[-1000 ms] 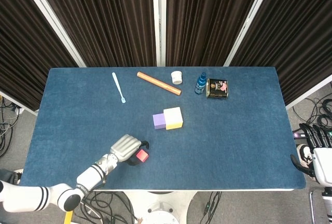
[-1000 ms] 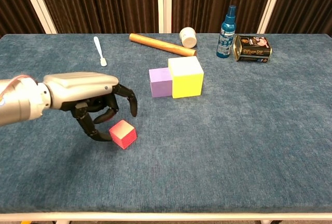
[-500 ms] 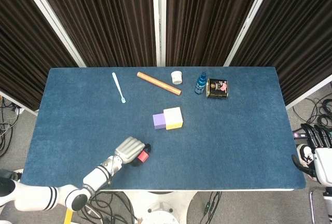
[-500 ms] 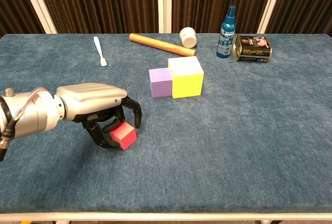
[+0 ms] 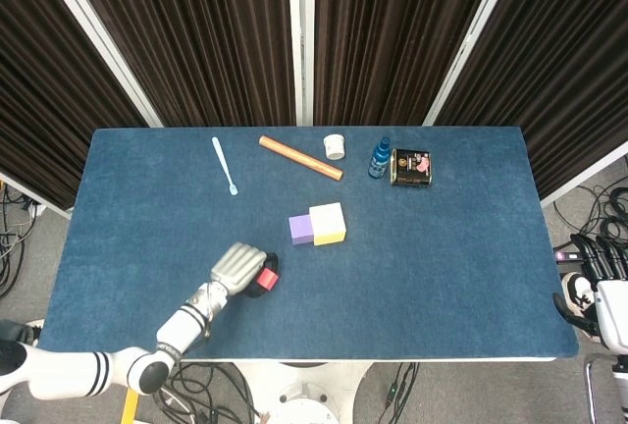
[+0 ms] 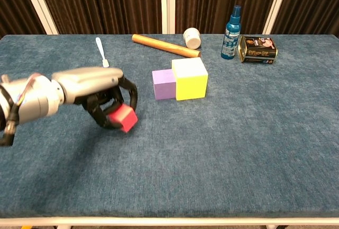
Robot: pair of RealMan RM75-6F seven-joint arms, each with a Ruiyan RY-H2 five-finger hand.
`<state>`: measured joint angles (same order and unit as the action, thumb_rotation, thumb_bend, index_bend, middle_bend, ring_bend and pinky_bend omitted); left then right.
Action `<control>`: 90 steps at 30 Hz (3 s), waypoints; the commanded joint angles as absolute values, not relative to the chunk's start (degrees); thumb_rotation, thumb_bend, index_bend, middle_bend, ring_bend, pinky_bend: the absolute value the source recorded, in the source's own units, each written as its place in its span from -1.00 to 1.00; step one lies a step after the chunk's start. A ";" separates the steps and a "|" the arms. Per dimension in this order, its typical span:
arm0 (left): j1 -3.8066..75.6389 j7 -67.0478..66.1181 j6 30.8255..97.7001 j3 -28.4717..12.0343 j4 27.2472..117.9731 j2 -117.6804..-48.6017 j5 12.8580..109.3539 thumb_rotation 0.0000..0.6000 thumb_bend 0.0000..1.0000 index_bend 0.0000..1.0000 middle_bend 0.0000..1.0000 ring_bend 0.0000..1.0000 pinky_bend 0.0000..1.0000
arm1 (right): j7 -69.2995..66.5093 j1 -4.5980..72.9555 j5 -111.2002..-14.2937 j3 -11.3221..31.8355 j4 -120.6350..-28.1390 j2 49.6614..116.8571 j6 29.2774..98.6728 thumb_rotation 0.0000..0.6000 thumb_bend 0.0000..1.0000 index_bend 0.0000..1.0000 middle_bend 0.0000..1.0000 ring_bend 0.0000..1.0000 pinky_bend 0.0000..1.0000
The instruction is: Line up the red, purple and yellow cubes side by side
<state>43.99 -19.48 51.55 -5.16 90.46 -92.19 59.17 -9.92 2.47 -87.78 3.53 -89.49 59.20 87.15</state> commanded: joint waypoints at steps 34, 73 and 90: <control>58.39 -33.03 48.82 -13.27 71.70 -102.52 30.15 1.00 -0.36 -0.01 0.77 0.85 0.99 | -10.49 1.72 -86.90 3.50 -89.00 58.77 87.36 1.00 -0.58 -1.00 -0.83 -1.00 -0.84; 55.31 -26.36 49.49 -12.05 62.22 -104.50 41.95 1.00 -0.64 -0.58 0.75 0.85 0.98 | -10.44 1.90 -86.12 3.84 -88.67 58.84 86.55 1.00 -0.58 -1.00 -0.83 -1.00 -0.84; 55.63 -24.38 47.71 -14.49 59.90 -107.56 44.78 1.00 -0.66 -0.58 0.75 0.85 0.98 | -9.70 1.85 -85.72 3.92 -89.33 58.49 86.36 1.00 -0.58 -1.00 -0.83 -1.00 -0.84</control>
<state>55.61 -24.35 47.74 -14.46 59.88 -107.52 44.78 -9.70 1.85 -85.72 3.92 -89.34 58.49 86.37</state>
